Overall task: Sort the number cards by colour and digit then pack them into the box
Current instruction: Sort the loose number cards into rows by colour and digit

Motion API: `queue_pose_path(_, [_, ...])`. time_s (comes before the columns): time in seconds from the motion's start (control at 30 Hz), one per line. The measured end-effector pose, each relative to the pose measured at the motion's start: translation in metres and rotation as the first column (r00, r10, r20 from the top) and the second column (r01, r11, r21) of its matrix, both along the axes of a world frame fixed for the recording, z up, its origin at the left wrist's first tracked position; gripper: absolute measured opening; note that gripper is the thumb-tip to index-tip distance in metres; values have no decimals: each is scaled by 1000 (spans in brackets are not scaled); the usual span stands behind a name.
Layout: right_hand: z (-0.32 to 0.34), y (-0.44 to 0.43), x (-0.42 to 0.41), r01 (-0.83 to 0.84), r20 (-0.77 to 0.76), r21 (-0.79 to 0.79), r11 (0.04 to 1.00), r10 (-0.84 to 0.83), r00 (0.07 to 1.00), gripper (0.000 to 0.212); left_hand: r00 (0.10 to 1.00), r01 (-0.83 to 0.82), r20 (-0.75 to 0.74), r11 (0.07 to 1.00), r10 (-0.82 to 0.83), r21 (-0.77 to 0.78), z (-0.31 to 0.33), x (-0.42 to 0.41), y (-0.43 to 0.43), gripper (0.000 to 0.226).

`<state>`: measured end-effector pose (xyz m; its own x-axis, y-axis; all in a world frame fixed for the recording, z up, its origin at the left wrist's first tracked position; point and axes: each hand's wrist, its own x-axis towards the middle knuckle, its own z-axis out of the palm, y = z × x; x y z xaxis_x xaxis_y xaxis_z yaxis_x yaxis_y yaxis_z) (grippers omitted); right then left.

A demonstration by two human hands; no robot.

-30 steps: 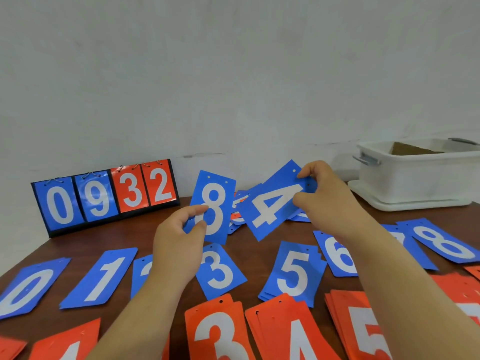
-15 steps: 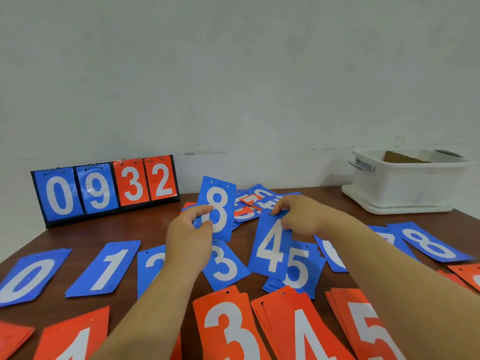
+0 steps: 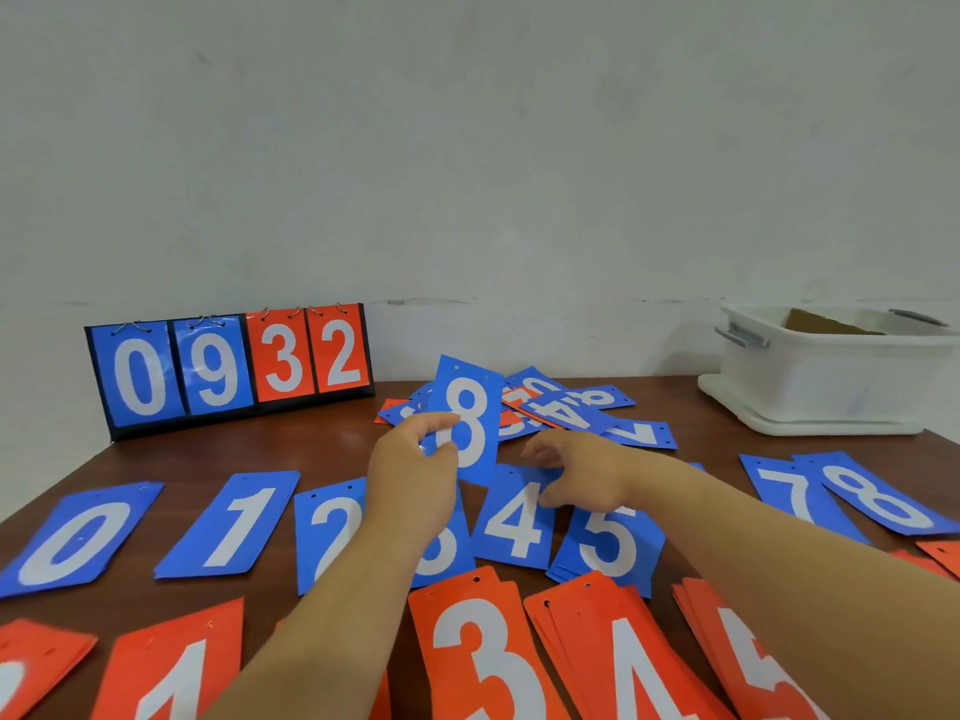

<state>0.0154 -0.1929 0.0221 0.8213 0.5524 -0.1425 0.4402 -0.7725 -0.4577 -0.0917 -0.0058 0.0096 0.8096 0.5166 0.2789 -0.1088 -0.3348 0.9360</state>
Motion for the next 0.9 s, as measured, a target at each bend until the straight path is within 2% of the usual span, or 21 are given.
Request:
queue_pose_path(0.07, [2,-1,-4,27,50,57,998,-30,998,58,1000,13,6,1000,-14,25,1,-2,-1,34])
queue_pose_path(0.1, [5,-1,-7,73,46,186,980,-83,996,51,1000,24,14,999,-25,36,1,-3,-1,33])
queue_pose_path(0.13, [8,-1,-10,136,-33,370,919,-133,991,42,999,38,27,999,-39,36,1,-4,-1,32])
queue_pose_path(0.17, [10,-1,-13,204,-170,552,809,-130,977,33,997,56,43,998,-57,27,2,-4,-1,31])
queue_pose_path(0.2, [13,-1,-17,258,-299,668,698,-65,952,28,995,81,58,997,-82,18,3,-4,-2,30])
queue_pose_path(0.23, [15,-1,-21,278,-363,725,631,7,932,25,992,108,64,994,-110,24,4,-4,-4,28])
queue_pose_path(0.3, [17,-1,-30,235,-336,748,621,49,940,25,983,170,57,983,-174,74,7,-6,-11,26])
queue_pose_path(0.43, [27,-9,-37,222,-187,724,653,-123,975,24,961,275,-20,947,-275,168,15,-11,-27,26])
queue_pose_path(0.57, [32,-35,-39,229,-106,703,674,-218,970,24,940,342,-126,866,-318,366,34,-13,-41,26])
queue_pose_path(0.77, [34,-75,-45,262,-36,689,676,-328,944,23,878,477,-270,753,-394,453,54,-5,-61,26])
queue_pose_path(0.9, [33,-105,-37,318,-54,675,666,-385,921,26,851,522,-338,713,-401,468,57,1,-77,26])
